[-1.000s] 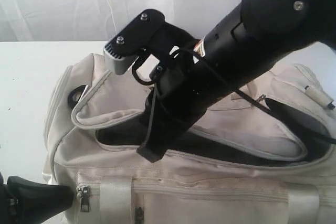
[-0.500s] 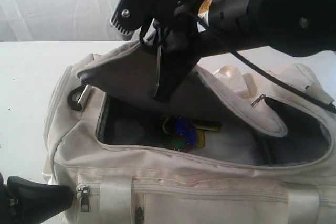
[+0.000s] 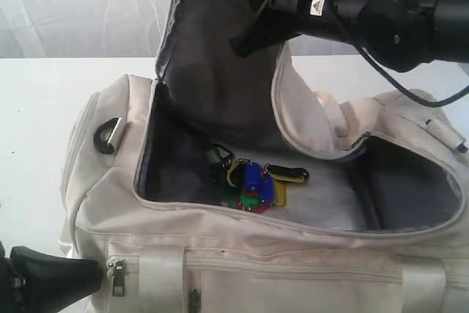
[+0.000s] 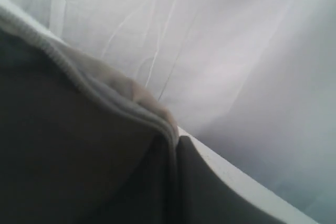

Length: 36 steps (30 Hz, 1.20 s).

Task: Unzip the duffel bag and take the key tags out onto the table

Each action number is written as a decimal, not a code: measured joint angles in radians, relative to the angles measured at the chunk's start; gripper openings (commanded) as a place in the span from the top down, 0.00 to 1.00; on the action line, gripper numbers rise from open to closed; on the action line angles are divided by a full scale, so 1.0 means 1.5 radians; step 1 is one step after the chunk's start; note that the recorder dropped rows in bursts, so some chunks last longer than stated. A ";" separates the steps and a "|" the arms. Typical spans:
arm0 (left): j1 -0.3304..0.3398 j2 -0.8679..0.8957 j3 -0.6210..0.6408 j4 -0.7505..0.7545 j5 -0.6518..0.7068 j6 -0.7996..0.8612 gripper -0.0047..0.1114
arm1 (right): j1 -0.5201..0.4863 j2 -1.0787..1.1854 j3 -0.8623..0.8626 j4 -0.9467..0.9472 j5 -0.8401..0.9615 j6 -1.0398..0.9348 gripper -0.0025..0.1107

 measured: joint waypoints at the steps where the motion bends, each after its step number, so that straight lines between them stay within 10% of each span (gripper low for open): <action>1: 0.000 0.000 0.000 0.000 0.000 0.000 0.82 | -0.012 0.010 0.000 0.013 -0.019 0.021 0.97; 20: 0.000 0.000 0.000 0.000 0.001 0.000 0.82 | -0.135 0.115 0.000 0.135 -0.141 0.345 0.92; 24: 0.000 0.000 0.000 0.000 0.001 0.000 0.82 | -0.135 0.124 0.000 0.135 -0.146 0.380 0.75; 27: 0.000 0.000 0.000 0.000 0.001 0.000 0.82 | -0.139 0.136 0.000 0.135 -0.163 0.386 0.30; 29: 0.000 0.000 0.000 0.000 0.001 0.000 0.82 | -0.138 0.140 0.000 0.143 -0.198 0.386 0.20; 36: 0.000 0.000 0.000 0.000 0.001 0.000 0.82 | -0.142 0.103 -0.028 0.185 -0.247 0.279 0.22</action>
